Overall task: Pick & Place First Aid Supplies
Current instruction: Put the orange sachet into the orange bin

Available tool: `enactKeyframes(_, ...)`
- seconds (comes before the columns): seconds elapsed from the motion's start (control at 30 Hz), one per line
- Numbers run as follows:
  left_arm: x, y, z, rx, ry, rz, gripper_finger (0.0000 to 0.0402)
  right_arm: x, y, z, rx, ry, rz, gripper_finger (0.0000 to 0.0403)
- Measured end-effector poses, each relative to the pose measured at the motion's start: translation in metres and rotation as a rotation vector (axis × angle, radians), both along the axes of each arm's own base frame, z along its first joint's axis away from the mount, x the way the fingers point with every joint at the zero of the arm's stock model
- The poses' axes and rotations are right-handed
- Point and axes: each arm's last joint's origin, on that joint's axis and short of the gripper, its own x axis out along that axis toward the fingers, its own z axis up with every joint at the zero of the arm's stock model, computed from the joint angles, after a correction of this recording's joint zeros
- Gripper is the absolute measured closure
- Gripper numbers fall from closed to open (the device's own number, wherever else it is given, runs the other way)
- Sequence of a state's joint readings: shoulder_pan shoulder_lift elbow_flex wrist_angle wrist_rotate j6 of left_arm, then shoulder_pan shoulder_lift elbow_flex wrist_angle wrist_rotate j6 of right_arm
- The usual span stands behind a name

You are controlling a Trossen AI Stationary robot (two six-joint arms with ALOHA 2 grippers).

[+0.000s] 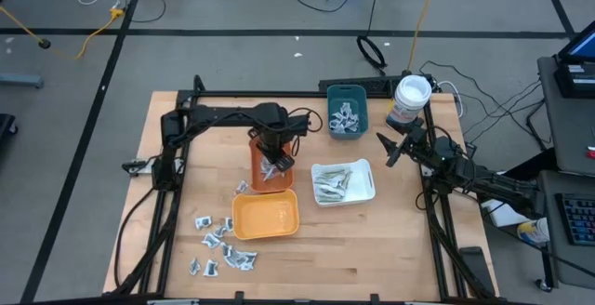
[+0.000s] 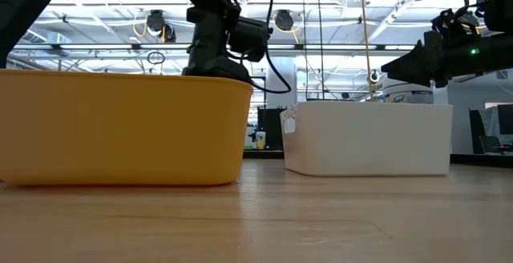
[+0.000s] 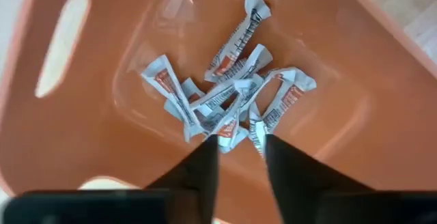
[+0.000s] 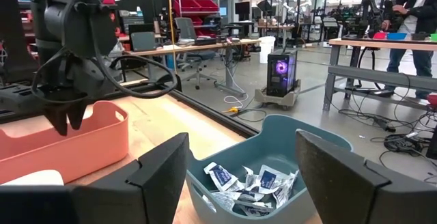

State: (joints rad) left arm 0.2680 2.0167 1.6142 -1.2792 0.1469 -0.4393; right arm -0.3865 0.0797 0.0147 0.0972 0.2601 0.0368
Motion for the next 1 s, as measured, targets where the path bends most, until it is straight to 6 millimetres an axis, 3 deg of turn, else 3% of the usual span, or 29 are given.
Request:
enactKeyframes(0.23,-0.003,-0.001,0.011,0.026,0.003,0.181,0.0151,0.0,0.0,0.0,0.0,-0.001,0.0,0.014)
enactKeyframes(0.47,-0.017,-0.004,0.026,0.049,-0.071,0.223,0.0083,0.0,0.0,0.0,0.0,0.0,0.0,0.014)
enactKeyframes(0.73,-0.072,-0.024,0.031,-0.003,-0.248,0.237,0.0046,0.0,0.0,0.0,0.0,0.0,0.0,0.014)
enactKeyframes(1.0,-0.134,-0.033,0.019,-0.066,-0.353,0.345,0.0049,0.0,0.0,0.0,0.0,-0.001,0.0,0.014)
